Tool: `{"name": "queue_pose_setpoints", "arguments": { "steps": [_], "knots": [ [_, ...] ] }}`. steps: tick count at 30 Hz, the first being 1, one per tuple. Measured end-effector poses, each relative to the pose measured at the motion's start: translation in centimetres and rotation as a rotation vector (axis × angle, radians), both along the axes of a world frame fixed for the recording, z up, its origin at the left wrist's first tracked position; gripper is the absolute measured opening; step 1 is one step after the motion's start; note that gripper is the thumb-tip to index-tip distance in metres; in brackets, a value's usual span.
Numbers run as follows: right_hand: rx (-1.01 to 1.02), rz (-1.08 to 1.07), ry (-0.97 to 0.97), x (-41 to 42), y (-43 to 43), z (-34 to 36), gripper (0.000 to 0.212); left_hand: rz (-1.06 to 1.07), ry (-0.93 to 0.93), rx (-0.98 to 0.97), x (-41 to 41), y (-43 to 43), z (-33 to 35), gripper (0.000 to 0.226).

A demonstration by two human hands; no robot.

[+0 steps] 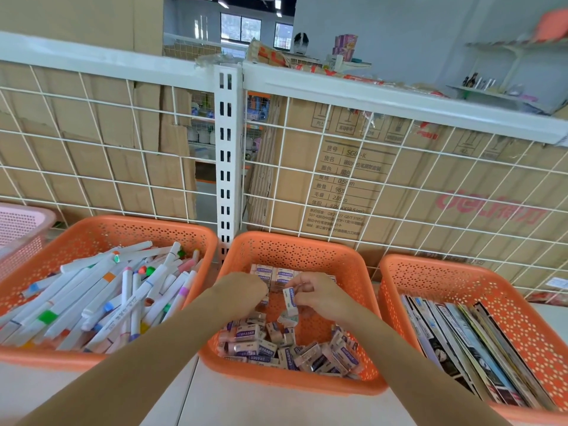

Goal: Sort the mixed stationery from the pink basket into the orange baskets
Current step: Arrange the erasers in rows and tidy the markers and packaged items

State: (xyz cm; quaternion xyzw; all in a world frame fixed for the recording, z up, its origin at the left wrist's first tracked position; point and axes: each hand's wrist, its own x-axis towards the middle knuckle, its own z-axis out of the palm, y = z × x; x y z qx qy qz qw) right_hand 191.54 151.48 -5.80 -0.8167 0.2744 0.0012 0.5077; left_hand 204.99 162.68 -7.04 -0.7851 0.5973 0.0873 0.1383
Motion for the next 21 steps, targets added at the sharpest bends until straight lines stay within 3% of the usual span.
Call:
{"name": "queue_pose_setpoints", "arguments": {
  "steps": [3,8,11,21],
  "knots": [
    [0.011,-0.024,-0.020,-0.4,0.0,0.2,0.028,0.004,0.047,0.020,0.0,0.1,0.5,0.022],
    [-0.021,-0.014,-0.023,-1.0,0.0,0.3,0.030,-0.021,-0.025,0.014,-0.7,0.4,0.8,0.031],
    [-0.028,-0.001,-0.033,-1.2,0.1,0.2,0.031,-0.008,0.045,-0.038,-0.8,0.4,1.0,0.027],
    [0.008,-0.015,-0.169,-1.6,0.2,0.5,0.026,0.173,0.935,-0.403,0.5,0.5,2.2,0.011]
  ]
}}
